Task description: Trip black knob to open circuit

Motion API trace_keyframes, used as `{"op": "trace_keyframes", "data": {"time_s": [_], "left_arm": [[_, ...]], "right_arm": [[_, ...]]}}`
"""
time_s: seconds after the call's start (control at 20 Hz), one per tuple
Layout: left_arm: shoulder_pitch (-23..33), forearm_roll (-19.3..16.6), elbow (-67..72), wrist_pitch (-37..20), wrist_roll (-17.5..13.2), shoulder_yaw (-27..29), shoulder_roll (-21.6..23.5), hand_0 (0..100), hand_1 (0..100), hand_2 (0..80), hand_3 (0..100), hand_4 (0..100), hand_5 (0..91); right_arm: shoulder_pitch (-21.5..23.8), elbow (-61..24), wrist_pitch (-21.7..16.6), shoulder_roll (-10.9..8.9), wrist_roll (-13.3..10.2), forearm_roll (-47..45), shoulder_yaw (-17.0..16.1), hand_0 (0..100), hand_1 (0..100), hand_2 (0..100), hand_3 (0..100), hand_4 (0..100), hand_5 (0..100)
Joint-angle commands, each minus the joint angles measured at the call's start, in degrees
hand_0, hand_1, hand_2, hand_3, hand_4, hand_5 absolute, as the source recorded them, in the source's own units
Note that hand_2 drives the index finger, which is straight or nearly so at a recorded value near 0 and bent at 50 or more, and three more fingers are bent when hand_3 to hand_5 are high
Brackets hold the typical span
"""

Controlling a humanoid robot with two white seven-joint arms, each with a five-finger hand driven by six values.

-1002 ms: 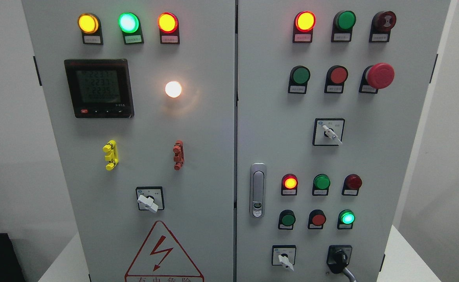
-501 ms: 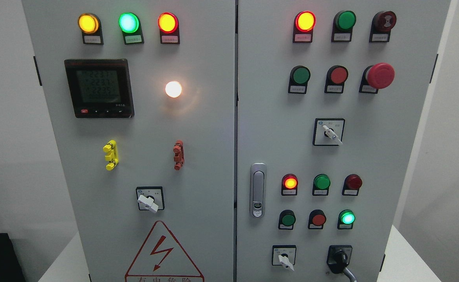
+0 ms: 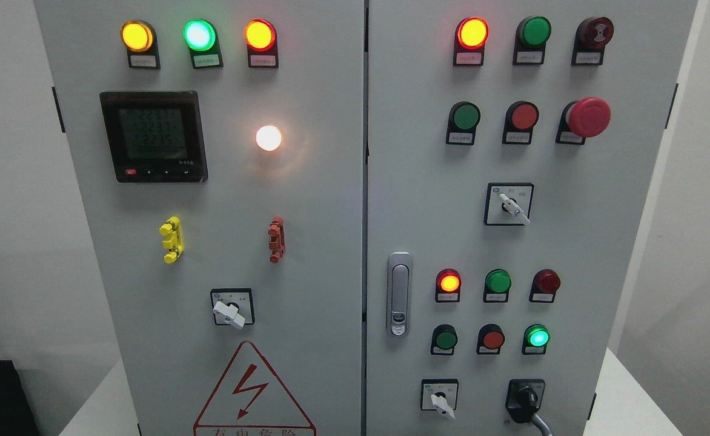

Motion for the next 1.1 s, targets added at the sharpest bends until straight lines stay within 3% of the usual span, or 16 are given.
{"op": "trace_keyframes", "data": {"time_s": [0.0, 1.05], "left_arm": [[0.00, -1.32, 0.00, -0.06, -0.02, 0.00, 0.00, 12, 39, 0.0, 0, 0, 0.0], [0.00, -1.32, 0.00, -0.15, -0.02, 0.00, 0.00, 12, 39, 0.0, 0, 0, 0.0]], "right_arm": [[0.02, -0.05, -0.04, -1.05, -0.03, -0.27, -1.43, 0, 0, 0, 100, 100, 100], [0.11, -0.05, -0.04, -1.41, -0.03, -0.80, -2.40, 0, 0, 0, 100, 100, 100]]}}
